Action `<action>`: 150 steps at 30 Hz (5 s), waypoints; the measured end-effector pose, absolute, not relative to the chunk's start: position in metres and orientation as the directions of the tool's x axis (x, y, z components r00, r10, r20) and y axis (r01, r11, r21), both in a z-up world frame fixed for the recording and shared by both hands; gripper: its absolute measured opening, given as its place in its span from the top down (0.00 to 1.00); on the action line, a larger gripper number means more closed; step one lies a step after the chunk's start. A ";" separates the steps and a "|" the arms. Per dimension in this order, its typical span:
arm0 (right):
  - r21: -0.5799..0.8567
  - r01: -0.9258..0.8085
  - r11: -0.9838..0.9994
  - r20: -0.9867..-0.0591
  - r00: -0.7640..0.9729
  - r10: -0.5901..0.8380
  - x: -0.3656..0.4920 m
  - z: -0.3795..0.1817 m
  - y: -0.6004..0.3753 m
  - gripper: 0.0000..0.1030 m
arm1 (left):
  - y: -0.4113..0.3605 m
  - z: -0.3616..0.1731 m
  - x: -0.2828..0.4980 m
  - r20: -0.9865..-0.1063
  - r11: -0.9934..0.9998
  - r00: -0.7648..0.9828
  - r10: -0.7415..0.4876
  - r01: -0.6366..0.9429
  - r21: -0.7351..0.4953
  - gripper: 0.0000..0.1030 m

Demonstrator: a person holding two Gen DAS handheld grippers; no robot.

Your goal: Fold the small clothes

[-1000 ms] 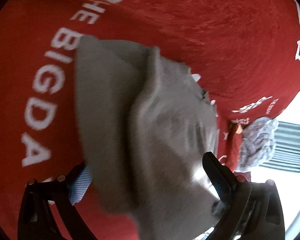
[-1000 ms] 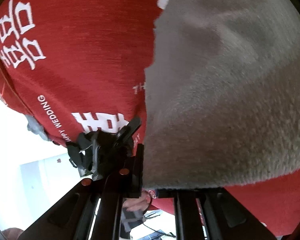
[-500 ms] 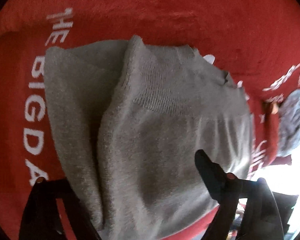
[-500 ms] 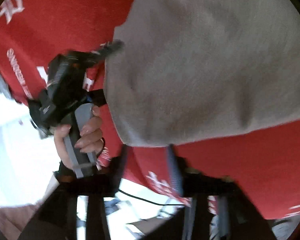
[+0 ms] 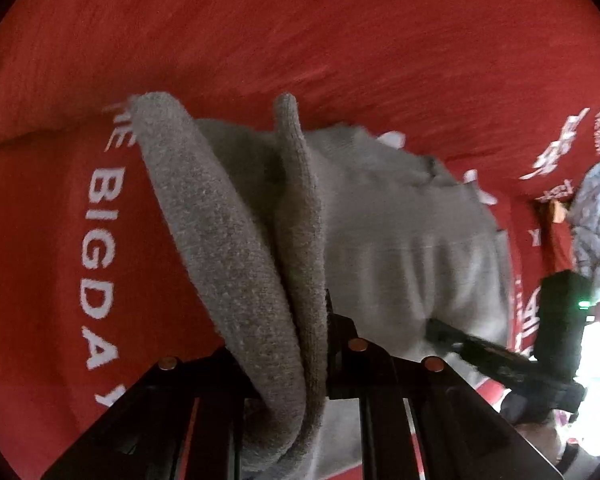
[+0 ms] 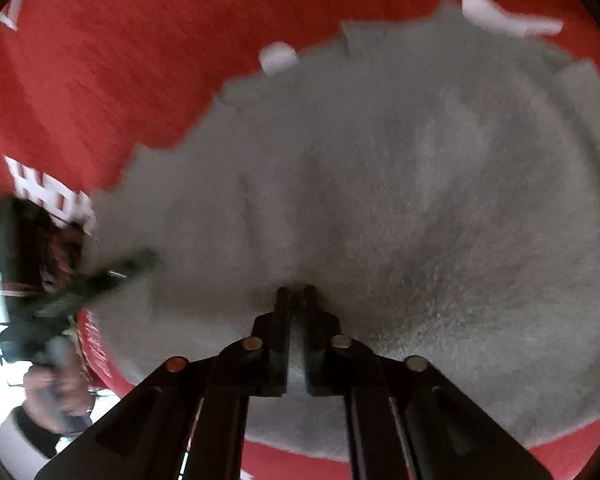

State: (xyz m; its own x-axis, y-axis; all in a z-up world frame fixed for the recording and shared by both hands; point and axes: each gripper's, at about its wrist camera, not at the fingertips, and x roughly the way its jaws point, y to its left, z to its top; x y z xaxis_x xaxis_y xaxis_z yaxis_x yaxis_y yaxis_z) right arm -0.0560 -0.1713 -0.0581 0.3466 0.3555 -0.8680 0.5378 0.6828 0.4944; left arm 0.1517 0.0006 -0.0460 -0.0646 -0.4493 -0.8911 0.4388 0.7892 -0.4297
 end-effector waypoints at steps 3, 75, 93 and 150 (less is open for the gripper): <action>0.524 0.544 0.655 -0.851 0.361 0.381 -0.061 -0.060 -0.176 1.00 | -0.017 -0.027 0.144 -0.861 0.759 -0.070 -0.504 0.440 -0.480 0.85; 0.520 0.623 0.584 -0.853 0.414 0.317 -0.227 0.013 -0.338 0.54 | -0.095 -0.009 0.028 -0.971 0.766 0.028 -0.239 0.619 -0.171 0.13; 0.432 0.596 0.677 -0.900 0.231 0.371 -0.246 -0.038 -0.322 0.94 | -0.096 -0.060 -0.013 -0.991 0.792 -0.071 -0.114 0.596 -0.134 0.13; 0.428 0.688 0.586 -0.901 0.376 0.217 -0.255 0.009 -0.344 0.46 | -0.089 0.003 -0.005 -0.952 0.820 0.027 -0.304 0.516 -0.247 0.00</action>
State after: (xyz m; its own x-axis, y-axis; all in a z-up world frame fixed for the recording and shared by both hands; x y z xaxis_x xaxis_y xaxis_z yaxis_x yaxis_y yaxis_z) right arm -0.2553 -0.3441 0.0088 0.3757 0.2168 -0.9010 0.6883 0.5858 0.4279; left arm -0.0050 -0.0891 0.0033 0.0267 -0.3039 -0.9523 0.5162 0.8200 -0.2472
